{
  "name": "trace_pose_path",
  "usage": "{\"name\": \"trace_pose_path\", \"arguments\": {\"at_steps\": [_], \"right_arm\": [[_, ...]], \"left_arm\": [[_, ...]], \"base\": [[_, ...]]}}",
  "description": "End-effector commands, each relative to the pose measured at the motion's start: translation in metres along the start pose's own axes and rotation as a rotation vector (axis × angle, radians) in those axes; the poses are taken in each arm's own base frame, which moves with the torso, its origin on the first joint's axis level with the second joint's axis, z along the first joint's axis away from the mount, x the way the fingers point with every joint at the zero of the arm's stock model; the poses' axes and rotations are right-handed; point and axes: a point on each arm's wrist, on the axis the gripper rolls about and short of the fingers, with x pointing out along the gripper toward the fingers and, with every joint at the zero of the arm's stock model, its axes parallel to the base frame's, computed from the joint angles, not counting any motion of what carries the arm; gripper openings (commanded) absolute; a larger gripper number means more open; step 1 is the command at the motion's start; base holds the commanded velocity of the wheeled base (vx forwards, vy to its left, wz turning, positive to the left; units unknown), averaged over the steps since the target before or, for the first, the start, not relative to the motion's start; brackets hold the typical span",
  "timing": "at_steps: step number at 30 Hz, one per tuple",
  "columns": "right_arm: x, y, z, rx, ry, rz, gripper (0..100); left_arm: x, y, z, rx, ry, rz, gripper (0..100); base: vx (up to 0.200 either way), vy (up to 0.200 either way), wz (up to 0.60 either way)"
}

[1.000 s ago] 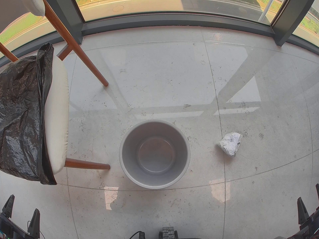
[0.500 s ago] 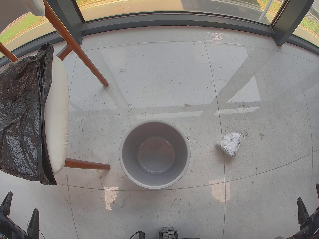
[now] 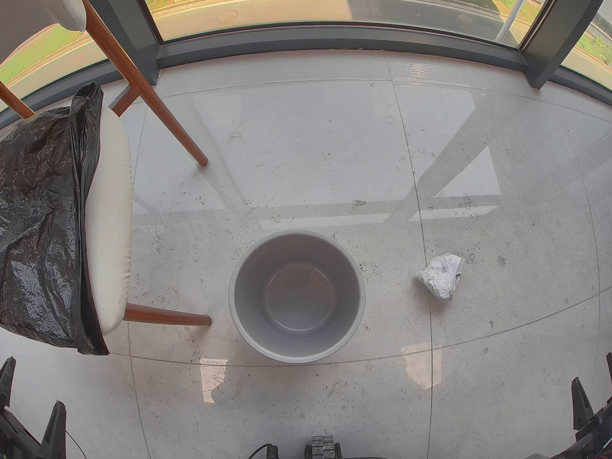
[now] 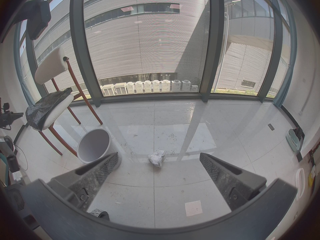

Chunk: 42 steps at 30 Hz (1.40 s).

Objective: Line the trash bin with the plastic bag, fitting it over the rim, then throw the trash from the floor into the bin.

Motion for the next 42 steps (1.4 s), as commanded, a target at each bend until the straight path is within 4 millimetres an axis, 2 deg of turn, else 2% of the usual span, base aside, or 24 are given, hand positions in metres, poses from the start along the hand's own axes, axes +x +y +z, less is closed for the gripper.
{"name": "trace_pose_path", "arguments": {"at_steps": [1,12,15,20,21,26,27,31,33,39,42], "right_arm": [[0.001,0.000,-0.005,0.000,0.008,0.000,100],[0.001,0.000,-0.005,0.002,0.006,-0.003,100],[0.001,0.000,-0.005,0.002,0.003,-0.005,100],[0.001,0.000,-0.005,0.002,0.003,-0.008,100],[0.001,0.000,-0.005,0.002,0.003,-0.008,100],[0.001,0.000,-0.005,0.002,0.003,-0.008,100],[0.001,0.000,-0.005,0.002,0.003,-0.009,100],[0.001,0.000,-0.005,0.000,0.003,-0.008,100],[0.001,0.000,-0.005,0.000,0.003,-0.008,100],[0.001,0.000,-0.005,0.000,0.003,-0.008,100],[0.001,0.000,-0.005,0.000,0.003,-0.008,100]], "left_arm": [[0.003,0.001,0.010,-0.004,0.001,-0.009,100],[0.043,0.009,0.028,-0.046,0.227,-0.041,100],[0.063,0.011,0.030,-0.095,0.323,-0.055,100],[0.091,0.016,0.041,-0.122,0.366,-0.042,100],[0.102,0.018,0.045,-0.132,0.380,-0.039,100],[0.123,0.021,0.053,-0.141,0.406,-0.035,100],[0.133,0.023,0.058,-0.143,0.414,-0.030,100],[0.154,0.027,0.066,-0.177,0.423,0.007,100],[0.166,0.029,0.067,-0.181,0.441,0.016,100],[0.183,0.034,0.065,-0.179,0.449,0.059,100],[0.205,0.038,0.065,-0.171,0.399,0.072,100]], "base": [[0.000,0.000,0.00],[0.000,0.000,0.00],[0.000,0.000,0.00],[0.000,0.000,0.00],[0.000,0.000,0.00],[0.000,0.000,0.00],[0.000,0.000,0.00],[0.000,0.000,0.00],[0.000,0.000,0.00],[0.000,0.000,0.00],[0.000,0.000,0.00]]}}
